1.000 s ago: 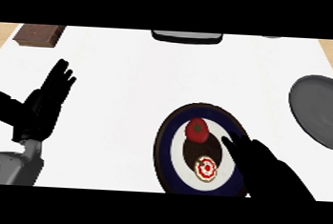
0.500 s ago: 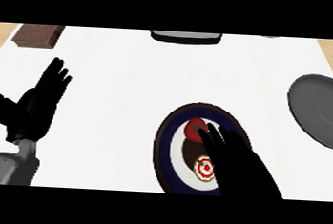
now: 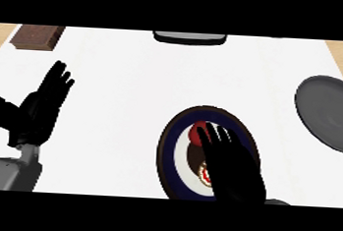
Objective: Pick the cupcake from the plate and place it in the pan
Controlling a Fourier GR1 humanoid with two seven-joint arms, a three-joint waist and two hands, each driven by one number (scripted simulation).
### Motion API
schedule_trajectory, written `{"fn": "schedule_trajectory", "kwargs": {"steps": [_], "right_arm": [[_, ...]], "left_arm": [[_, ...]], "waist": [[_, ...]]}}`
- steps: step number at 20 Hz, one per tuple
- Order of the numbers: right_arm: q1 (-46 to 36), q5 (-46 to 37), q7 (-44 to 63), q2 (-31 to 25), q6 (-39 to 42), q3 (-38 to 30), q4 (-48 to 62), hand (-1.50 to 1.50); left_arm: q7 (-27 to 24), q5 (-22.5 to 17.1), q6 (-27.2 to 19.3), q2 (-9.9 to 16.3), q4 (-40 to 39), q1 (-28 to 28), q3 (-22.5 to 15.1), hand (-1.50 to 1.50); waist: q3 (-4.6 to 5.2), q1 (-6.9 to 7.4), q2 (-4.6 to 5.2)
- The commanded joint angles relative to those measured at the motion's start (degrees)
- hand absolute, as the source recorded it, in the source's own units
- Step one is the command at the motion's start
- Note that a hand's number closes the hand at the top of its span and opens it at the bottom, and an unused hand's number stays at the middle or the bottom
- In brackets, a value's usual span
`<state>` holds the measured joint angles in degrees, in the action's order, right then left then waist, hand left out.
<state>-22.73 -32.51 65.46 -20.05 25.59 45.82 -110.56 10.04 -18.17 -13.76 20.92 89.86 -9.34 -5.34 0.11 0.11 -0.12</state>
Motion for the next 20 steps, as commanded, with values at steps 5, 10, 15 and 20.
{"fn": "schedule_trajectory", "kwargs": {"steps": [5,10,15,20], "right_arm": [[2.2,-5.3,6.0,5.4,2.8,-0.3,5.6,-1.50],[1.9,-5.3,6.1,9.0,6.9,-2.7,8.3,-1.50],[2.4,-9.7,-4.4,7.1,3.9,-7.0,14.7,-1.50],[9.3,-16.8,-6.0,11.3,0.0,-3.6,13.0,-1.50]], "left_arm": [[1.5,1.5,0.0,-0.6,1.1,0.0,0.6,0.00],[0.2,0.2,2.7,0.1,3.1,3.6,2.3,0.00],[-1.7,2.5,2.3,-3.1,-0.7,2.1,1.6,0.00],[1.2,3.4,3.4,-3.1,-0.2,-0.3,3.4,0.00]], "waist": [[-0.09,-0.08,0.04],[-0.07,0.29,-0.01],[-0.09,0.01,0.15],[-0.11,-0.23,0.09]]}}
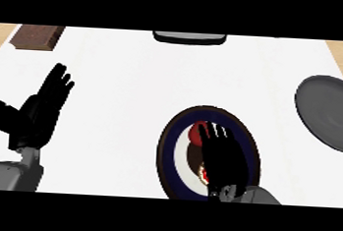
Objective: Pick the cupcake from the plate and place it in the pan
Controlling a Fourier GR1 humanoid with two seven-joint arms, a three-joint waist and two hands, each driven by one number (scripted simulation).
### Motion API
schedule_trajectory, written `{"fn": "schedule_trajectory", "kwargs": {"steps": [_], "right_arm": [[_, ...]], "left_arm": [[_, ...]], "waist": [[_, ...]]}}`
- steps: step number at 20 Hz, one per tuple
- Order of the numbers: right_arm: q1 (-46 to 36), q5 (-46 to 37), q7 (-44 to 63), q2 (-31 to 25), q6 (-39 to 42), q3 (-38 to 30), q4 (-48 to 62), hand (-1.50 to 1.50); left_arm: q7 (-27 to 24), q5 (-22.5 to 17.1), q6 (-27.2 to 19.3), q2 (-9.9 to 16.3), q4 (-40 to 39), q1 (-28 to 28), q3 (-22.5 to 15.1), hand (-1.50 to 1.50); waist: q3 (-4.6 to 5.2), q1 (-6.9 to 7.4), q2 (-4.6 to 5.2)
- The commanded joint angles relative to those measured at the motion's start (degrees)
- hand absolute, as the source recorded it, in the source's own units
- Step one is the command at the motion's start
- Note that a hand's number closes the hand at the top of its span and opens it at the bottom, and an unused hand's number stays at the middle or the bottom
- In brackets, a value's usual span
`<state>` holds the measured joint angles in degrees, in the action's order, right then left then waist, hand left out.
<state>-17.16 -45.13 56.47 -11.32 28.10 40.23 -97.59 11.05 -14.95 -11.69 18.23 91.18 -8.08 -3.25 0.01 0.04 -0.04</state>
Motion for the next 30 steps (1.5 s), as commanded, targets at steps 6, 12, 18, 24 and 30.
{"fn": "schedule_trajectory", "kwargs": {"steps": [6,12,18,24,30], "right_arm": [[1.2,-4.0,-2.3,6.2,2.7,-4.2,6.4,-1.50],[1.9,-8.9,-13.2,4.8,-4.1,-4.2,10.8,1.50],[1.8,-12.3,-16.0,8.3,-9.5,-3.8,15.7,1.50],[6.7,-15.6,-17.5,4.4,-10.3,-5.1,4.4,1.50],[15.4,-10.1,-29.6,-8.8,-12.1,-12.8,-7.0,1.50]], "left_arm": [[1.9,2.0,2.6,-1.7,0.1,-0.9,2.0,0.00],[0.6,2.5,4.0,-2.4,-0.5,-0.7,4.0,0.00],[-0.1,1.7,6.3,-2.4,-2.4,-1.3,5.6,0.00],[-0.5,4.1,5.4,-4.8,-5.5,-4.6,5.8,0.00],[0.2,4.2,5.6,-3.4,-1.2,-0.9,7.5,0.00]], "waist": [[-0.01,0.04,0.02],[-0.01,0.06,0.06],[-0.01,0.10,0.08],[0.00,-0.32,0.02],[-0.02,-0.54,-0.04]]}}
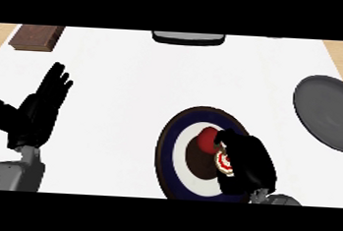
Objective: Pick the cupcake from the plate and place it in the pan
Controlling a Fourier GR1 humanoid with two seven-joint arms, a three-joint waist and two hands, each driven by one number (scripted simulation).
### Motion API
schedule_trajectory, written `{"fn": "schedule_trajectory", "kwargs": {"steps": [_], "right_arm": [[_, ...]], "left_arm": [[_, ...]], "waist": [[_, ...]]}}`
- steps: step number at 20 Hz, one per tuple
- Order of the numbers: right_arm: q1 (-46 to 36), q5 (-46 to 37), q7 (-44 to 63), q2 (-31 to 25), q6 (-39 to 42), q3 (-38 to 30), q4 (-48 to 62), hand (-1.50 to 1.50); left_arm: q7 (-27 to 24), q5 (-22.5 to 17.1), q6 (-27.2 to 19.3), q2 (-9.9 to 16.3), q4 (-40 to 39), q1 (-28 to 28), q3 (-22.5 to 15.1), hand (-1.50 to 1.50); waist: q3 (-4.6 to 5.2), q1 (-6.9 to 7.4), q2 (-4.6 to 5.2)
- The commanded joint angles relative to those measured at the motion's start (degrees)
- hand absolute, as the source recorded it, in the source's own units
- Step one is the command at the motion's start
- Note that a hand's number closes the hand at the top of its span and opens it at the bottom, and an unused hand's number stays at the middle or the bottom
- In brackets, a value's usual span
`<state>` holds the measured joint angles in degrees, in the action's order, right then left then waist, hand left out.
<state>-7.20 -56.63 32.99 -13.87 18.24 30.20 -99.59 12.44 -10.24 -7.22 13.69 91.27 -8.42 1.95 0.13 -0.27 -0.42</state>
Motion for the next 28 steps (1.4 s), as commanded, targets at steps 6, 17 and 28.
{"fn": "schedule_trajectory", "kwargs": {"steps": [6,17,28], "right_arm": [[0.9,-7.4,-2.9,-10.6,-4.5,-5.0,-18.6,1.50],[-7.5,-0.5,2.0,-8.4,9.1,-20.5,-29.3,1.50],[-7.6,10.6,-20.8,-17.1,-4.0,-47.6,-5.3,1.50]], "left_arm": [[1.3,0.0,1.2,0.6,0.5,1.0,0.5,0.00],[-1.8,0.1,3.0,-0.4,-1.5,1.1,2.1,0.00],[0.4,2.3,1.4,-2.3,2.4,1.4,0.1,0.00]], "waist": [[-0.11,-0.47,0.05],[-0.10,0.36,0.41],[-0.20,0.41,0.50]]}}
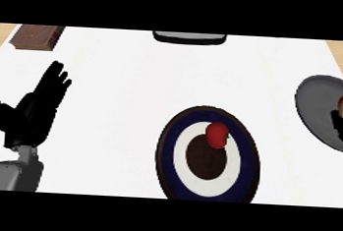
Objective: Pick the cupcake from the plate and place it in the pan
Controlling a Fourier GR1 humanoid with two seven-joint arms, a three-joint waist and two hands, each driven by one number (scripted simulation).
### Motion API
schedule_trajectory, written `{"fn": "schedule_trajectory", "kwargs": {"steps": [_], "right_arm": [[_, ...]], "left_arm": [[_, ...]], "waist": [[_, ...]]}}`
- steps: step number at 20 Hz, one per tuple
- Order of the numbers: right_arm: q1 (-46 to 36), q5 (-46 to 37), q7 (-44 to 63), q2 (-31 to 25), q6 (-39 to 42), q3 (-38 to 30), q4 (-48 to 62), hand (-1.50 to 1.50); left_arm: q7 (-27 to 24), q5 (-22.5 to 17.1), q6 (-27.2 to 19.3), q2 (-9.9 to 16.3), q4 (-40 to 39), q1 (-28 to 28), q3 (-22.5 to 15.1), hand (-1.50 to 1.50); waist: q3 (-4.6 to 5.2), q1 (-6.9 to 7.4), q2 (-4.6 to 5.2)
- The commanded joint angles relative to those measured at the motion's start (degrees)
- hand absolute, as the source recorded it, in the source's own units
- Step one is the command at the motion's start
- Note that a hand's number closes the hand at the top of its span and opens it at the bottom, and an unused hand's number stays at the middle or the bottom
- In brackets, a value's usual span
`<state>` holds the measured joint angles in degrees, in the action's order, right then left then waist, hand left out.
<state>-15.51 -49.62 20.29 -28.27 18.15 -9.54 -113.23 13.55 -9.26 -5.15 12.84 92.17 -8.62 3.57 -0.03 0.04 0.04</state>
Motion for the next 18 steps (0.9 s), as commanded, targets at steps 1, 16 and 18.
{"fn": "schedule_trajectory", "kwargs": {"steps": [1,16,18], "right_arm": [[-4.6,4.8,-8.8,-3.7,-4.1,-9.4,14.2,1.50],[-14.5,3.7,-40.6,-7.0,-23.2,-12.1,62.7,1.50],[-15.9,3.0,-43.6,-5.3,-26.3,-11.4,68.1,1.50]], "left_arm": [[0.3,0.2,-0.6,-0.8,-0.4,-1.7,0.0,0.00],[1.7,0.2,0.8,-1.0,-0.3,-2.1,0.7,0.00],[0.4,1.9,0.6,-1.7,-1.9,-2.3,-0.6,0.00]], "waist": [[-0.03,0.41,0.20],[-0.04,1.20,0.28],[-0.06,1.31,0.40]]}}
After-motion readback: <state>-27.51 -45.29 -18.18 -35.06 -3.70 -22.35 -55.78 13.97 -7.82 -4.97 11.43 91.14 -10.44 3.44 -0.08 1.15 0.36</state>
